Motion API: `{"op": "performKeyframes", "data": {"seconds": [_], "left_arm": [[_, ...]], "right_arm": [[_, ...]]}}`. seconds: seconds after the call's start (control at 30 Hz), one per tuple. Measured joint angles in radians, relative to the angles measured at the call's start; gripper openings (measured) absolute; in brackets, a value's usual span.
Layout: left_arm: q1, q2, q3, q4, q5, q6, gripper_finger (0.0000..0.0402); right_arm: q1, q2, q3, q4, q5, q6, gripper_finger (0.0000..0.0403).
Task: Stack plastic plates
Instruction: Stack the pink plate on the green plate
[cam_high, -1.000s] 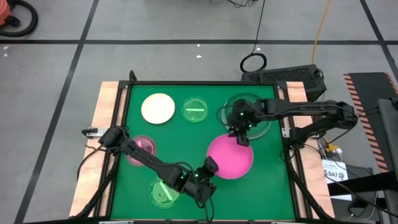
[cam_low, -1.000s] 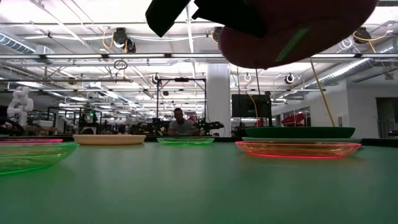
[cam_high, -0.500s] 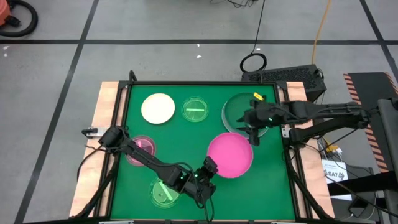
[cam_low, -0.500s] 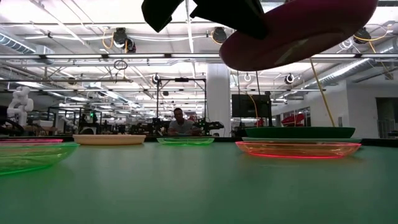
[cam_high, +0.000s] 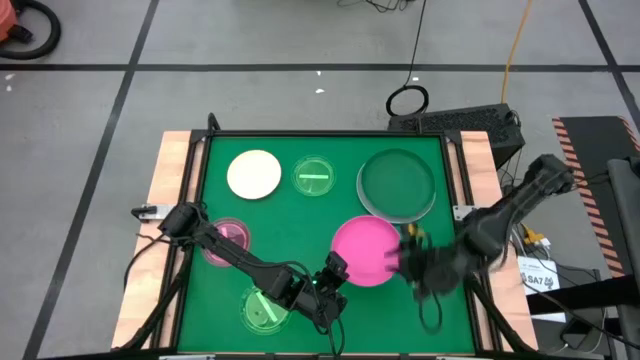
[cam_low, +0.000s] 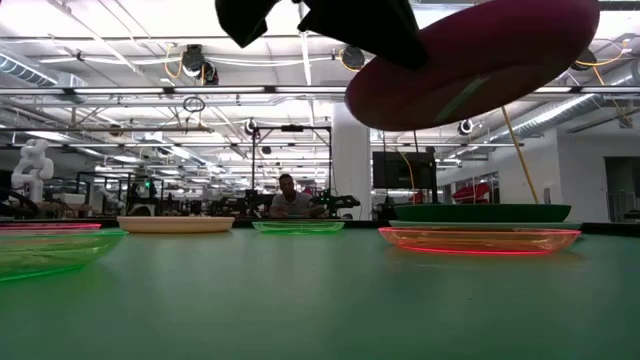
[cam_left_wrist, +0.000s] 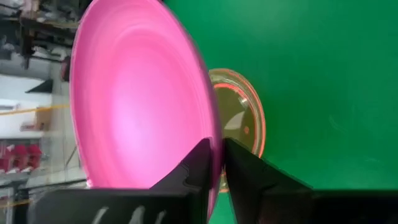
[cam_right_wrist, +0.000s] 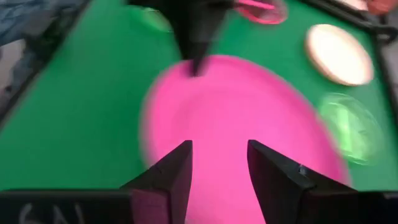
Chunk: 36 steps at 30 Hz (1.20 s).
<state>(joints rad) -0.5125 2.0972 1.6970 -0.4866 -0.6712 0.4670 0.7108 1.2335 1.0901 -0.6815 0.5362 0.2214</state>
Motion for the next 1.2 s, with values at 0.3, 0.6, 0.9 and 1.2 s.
{"op": "performKeyframes", "data": {"seconds": [0.3,0.6,0.9,1.2], "left_arm": [[0.015,0.000,0.000,-0.011,0.063,-0.013,0.0044],[0.043,0.000,0.000,-0.014,0.123,-0.005,0.0044],[0.055,0.000,0.000,-0.015,0.129,0.012,0.0044],[0.054,0.000,0.000,-0.016,0.130,0.020,0.0044]], "right_arm": [[0.126,0.143,0.000,0.108,0.061,0.142,0.0148],[0.092,0.166,0.000,0.084,0.001,0.205,0.0148],[0.012,0.165,0.000,0.041,-0.132,0.236,0.0148],[-0.035,0.170,0.000,0.034,-0.149,0.204,0.0116]]}}
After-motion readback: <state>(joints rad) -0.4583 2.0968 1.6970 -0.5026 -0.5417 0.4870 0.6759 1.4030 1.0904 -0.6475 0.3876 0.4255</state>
